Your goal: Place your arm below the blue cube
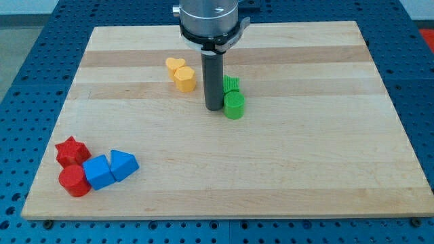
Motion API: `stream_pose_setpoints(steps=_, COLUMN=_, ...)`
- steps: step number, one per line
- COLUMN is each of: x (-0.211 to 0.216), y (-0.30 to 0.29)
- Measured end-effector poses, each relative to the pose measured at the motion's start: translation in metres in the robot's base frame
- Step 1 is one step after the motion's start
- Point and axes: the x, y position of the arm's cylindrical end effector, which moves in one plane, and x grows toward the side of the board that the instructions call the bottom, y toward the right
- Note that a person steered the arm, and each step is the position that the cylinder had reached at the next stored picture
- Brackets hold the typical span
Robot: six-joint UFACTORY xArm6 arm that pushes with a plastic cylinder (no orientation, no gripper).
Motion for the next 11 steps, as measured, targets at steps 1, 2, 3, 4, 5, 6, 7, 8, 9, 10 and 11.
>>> stream_pose_setpoints(steps=1, x=0.012, y=-0.024)
stream_pose_setpoints(steps=2, x=0.012, y=-0.043)
stream_pose_setpoints(steps=3, x=0.019, y=-0.046)
stream_pose_setpoints(steps=4, x=0.097, y=-0.043)
stream_pose_setpoints(steps=5, x=0.122, y=-0.052)
stream_pose_setpoints(steps=6, x=0.123, y=-0.073)
stream_pose_setpoints(steps=7, x=0.129, y=-0.096)
stream_pose_setpoints(steps=8, x=0.144, y=-0.114)
stream_pose_setpoints(steps=9, x=0.163, y=-0.123)
stream_pose_setpoints(steps=10, x=0.162, y=-0.143)
stream_pose_setpoints(steps=11, x=0.162, y=-0.146)
